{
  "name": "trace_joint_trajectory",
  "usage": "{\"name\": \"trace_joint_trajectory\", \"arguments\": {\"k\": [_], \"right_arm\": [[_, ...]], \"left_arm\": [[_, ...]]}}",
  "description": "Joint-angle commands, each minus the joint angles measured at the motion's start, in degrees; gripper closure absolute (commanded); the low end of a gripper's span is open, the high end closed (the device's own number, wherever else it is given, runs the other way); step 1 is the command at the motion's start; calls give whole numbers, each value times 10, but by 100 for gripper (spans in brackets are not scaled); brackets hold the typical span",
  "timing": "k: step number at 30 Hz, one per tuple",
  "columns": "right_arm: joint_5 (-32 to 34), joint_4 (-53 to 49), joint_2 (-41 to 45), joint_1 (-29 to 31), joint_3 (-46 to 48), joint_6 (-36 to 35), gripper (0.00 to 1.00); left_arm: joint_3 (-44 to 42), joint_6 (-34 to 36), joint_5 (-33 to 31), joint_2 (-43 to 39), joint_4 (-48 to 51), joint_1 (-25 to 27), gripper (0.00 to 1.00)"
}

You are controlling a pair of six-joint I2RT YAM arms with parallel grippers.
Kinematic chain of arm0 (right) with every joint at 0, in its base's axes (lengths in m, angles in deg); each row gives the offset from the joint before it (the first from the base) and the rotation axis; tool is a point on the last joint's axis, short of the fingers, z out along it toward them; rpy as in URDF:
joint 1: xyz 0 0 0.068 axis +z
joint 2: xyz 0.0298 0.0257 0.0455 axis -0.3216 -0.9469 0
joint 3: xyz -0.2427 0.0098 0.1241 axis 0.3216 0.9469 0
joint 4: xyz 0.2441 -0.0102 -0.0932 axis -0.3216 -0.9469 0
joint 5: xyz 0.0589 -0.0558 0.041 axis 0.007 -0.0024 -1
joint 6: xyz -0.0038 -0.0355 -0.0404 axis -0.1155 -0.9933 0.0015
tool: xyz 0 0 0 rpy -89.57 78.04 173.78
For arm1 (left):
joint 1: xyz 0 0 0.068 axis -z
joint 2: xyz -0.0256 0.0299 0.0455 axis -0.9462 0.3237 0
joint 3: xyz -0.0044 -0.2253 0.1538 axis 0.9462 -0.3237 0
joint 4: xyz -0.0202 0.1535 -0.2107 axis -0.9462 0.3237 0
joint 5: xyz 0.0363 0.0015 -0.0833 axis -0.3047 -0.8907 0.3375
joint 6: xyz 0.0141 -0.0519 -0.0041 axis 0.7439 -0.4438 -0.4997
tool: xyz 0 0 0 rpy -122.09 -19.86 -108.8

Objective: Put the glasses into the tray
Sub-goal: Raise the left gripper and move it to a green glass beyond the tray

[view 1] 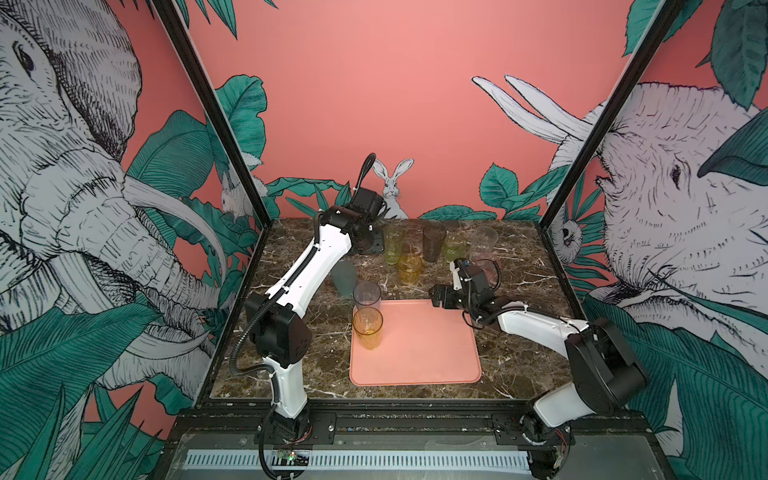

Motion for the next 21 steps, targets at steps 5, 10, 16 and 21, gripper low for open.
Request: {"name": "trace_joint_trajectory", "arguments": {"k": [5,10,16,21], "right_arm": [[14,16,23,3,6,-8,6],[15,18,27,3,8,-7,6],[16,18,28,3,10,-7,6],[17,17,28,3,9,-7,6]], "left_arm": [[51,-8,16,43,-21,-14,33],[78,-8,21,73,-32,-20,28],[105,-7,36,105,-45,-30,27],[128,-7,44,128,-53,-37,27]]}}
